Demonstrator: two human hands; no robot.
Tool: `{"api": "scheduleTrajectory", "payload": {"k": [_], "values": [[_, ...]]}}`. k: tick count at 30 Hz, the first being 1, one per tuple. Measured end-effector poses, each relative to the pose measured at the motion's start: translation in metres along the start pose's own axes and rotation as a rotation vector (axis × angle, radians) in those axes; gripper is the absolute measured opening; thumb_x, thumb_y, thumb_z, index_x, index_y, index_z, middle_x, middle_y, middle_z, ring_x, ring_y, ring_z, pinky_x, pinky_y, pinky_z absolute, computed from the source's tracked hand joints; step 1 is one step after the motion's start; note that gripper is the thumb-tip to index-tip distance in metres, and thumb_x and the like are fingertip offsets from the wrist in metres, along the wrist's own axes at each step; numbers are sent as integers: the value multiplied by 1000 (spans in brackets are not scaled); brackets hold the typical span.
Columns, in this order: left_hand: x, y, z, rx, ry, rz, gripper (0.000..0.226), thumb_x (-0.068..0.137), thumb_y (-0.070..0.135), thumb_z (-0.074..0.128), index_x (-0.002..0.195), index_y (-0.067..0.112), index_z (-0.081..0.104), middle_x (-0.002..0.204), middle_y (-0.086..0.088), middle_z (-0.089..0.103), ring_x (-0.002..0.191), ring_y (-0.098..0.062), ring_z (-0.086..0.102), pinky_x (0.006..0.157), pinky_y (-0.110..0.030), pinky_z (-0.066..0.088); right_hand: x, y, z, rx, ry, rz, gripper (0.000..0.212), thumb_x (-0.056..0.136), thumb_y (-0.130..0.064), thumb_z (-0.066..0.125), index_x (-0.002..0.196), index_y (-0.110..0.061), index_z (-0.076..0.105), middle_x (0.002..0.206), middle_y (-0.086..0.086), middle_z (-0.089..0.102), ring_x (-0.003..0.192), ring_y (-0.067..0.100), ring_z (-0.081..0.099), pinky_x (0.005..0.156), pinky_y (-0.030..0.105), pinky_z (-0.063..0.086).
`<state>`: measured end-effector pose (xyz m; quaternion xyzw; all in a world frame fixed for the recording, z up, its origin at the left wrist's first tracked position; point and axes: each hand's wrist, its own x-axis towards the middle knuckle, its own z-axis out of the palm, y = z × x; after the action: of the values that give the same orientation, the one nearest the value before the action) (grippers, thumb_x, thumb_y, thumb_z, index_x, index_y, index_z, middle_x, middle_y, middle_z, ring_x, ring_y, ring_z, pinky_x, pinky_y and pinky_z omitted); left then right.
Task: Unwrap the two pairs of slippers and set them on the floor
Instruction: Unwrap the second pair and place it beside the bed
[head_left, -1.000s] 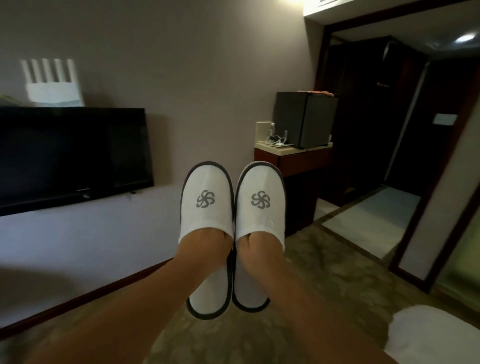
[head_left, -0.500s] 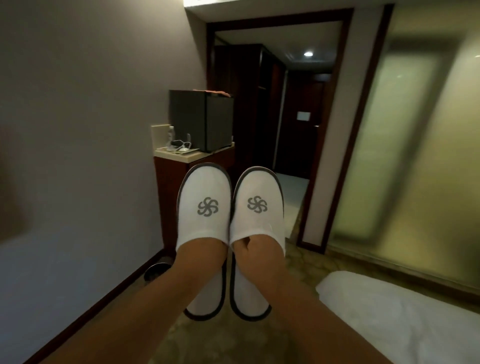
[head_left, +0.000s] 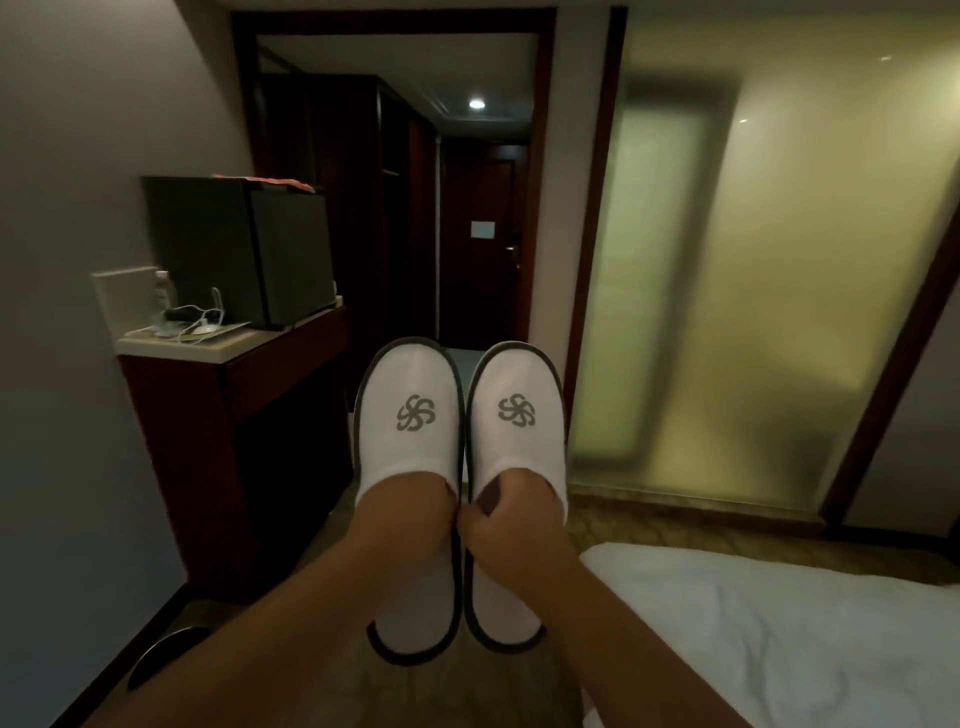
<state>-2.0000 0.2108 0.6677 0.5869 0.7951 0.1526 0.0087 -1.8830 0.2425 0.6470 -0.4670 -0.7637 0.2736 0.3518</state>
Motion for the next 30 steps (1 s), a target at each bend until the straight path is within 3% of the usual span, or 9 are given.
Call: {"api": "scheduleTrajectory", "payload": {"k": [4, 8, 10, 16, 19, 21, 23, 25, 30], "values": [[79, 7, 7, -15, -15, 83, 26, 96, 17, 42, 95, 4, 64, 72, -1, 57, 86, -29, 61, 66, -29, 38, 80, 36, 10, -20, 28, -43, 40, 71, -30, 70, 64, -25, 31, 66, -8, 36, 57, 3, 38, 46, 12, 31], [158, 19, 16, -277, -130, -25, 22, 94, 13, 47, 98, -1, 65, 84, -6, 61, 89, -23, 59, 74, -26, 47, 162, 61, 12, -78, 72, -42, 51, 67, -47, 77, 98, -13, 53, 89, 0, 53, 90, 25, 57, 72, 31, 45], [190, 26, 20, -452, -166, -73, 13, 87, 12, 56, 83, 4, 66, 87, -9, 62, 80, -20, 58, 63, -25, 48, 198, 74, 13, -112, 126, 7, 61, 69, -46, 77, 109, -6, 55, 102, 9, 58, 102, 30, 58, 82, 32, 45], [275, 55, 45, -674, -264, 99, 12, 70, 15, 55, 60, 12, 49, 75, -10, 54, 77, -24, 57, 65, -33, 48, 282, 106, 6, -376, 220, 11, 47, 90, -34, 55, 129, -7, 54, 129, 12, 58, 122, 27, 52, 107, 37, 37], [317, 71, 58, -762, -324, 171, 13, 59, 20, 52, 61, 10, 44, 72, -11, 50, 74, -30, 55, 64, -39, 45, 319, 121, -3, -306, 247, -17, 31, 83, -20, 68, 107, 0, 64, 102, 18, 66, 100, 31, 62, 93, 46, 48], [347, 76, 68, -763, -359, 199, 19, 65, 19, 55, 77, 3, 55, 86, -16, 58, 88, -32, 61, 77, -44, 53, 346, 129, -2, -209, 332, -7, 17, 72, -5, 76, 83, 1, 64, 77, 14, 61, 80, 34, 63, 75, 47, 55], [381, 77, 77, -747, -397, 245, 27, 74, 13, 57, 98, 1, 61, 101, -17, 64, 96, -29, 62, 87, -47, 55, 374, 133, 1, 112, 459, 124, 17, 89, -5, 62, 104, 1, 67, 94, 12, 65, 98, 36, 64, 87, 37, 55], [415, 70, 77, -718, -474, 337, 28, 74, 14, 60, 101, 9, 65, 101, -11, 68, 95, -23, 65, 88, -44, 56, 404, 143, 8, 200, 531, 182, 30, 96, -13, 52, 123, -9, 64, 117, 8, 68, 112, 29, 63, 95, 33, 52], [507, 41, 57, -847, -842, 582, 33, 83, 18, 66, 110, 35, 71, 114, 9, 72, 107, -6, 65, 91, -23, 52, 470, 166, 11, -115, 643, 202, 12, 77, -10, 61, 88, -7, 64, 90, 8, 67, 88, 25, 65, 82, 38, 55]]}}
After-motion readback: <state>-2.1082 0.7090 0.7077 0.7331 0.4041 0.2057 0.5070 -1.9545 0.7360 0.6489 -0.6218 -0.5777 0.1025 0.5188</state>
